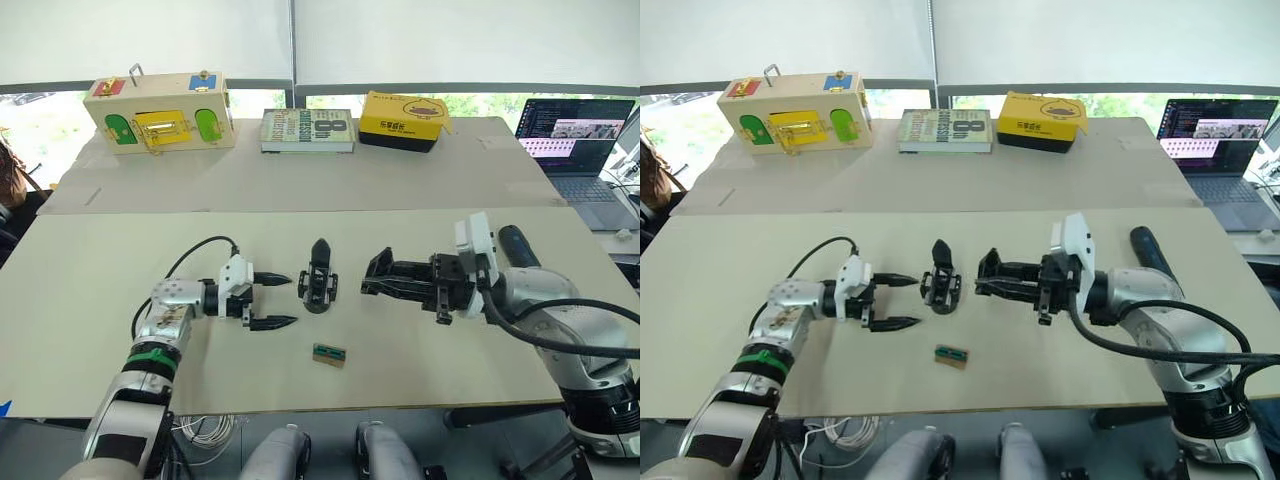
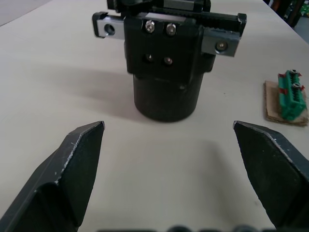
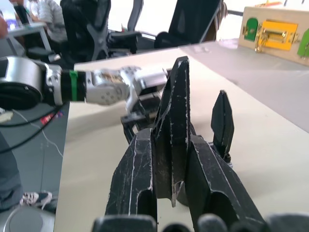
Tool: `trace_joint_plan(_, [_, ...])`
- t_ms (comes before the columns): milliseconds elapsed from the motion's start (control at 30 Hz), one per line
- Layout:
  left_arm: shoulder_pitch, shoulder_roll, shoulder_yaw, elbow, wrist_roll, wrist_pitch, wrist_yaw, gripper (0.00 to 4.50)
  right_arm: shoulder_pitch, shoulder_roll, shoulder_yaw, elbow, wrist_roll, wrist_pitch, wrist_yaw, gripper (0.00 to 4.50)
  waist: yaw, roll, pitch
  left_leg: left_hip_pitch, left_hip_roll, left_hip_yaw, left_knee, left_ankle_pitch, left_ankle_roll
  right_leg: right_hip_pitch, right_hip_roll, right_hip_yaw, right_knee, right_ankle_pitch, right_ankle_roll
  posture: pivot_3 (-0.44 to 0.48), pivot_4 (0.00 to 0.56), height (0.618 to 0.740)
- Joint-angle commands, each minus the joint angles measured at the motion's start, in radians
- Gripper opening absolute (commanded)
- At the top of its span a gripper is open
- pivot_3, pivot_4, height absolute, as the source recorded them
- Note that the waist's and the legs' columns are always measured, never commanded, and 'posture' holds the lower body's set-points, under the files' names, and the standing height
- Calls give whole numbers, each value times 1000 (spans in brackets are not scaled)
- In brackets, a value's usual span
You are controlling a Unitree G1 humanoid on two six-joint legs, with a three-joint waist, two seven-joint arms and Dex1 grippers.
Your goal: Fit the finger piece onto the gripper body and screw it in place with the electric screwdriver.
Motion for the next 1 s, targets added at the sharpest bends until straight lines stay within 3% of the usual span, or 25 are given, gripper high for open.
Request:
trace_joint_plan(33, [-57, -43, -17, 46, 27, -33, 14, 4500, 35, -20, -15, -40, -3, -23, 44, 421, 0, 0, 0, 0, 0, 0, 0, 0, 0, 0, 0, 0, 0, 0, 0, 0, 150, 740])
trace_joint_plan(633, [-143, -108, -53, 195, 111, -110, 22, 4500, 126, 20, -15, -109, -21, -28, 9, 413, -3, 0, 0, 1, 0, 1, 1, 0, 0, 0, 0, 0, 1, 1, 1, 0, 150, 740])
trace_joint_plan(733, [-146, -114, -49, 202, 114, -113, 27, 3687, 111, 36, -6, -103, -30, -36, 5, 413, -3, 0, 0, 1, 0, 1, 1, 0, 0, 0, 0, 0, 1, 1, 1, 0, 150, 740])
trace_joint_plan(833, [-142, -120, -57, 203, 118, -114, 24, 2343, 67, 78, 23, -83, -50, -50, -3, 413, -3, 0, 0, 1, 0, 1, 1, 0, 0, 0, 0, 0, 1, 1, 1, 0, 150, 740])
trace_joint_plan(1000, [-130, -127, -66, 191, 123, -112, 20, 2318, -26, 140, 92, -34, -103, -61, 2, 413, -3, 0, 0, 2, 0, 1, 1, 0, 0, 1, 1, 0, 2, 1, 1, 0, 150, 740])
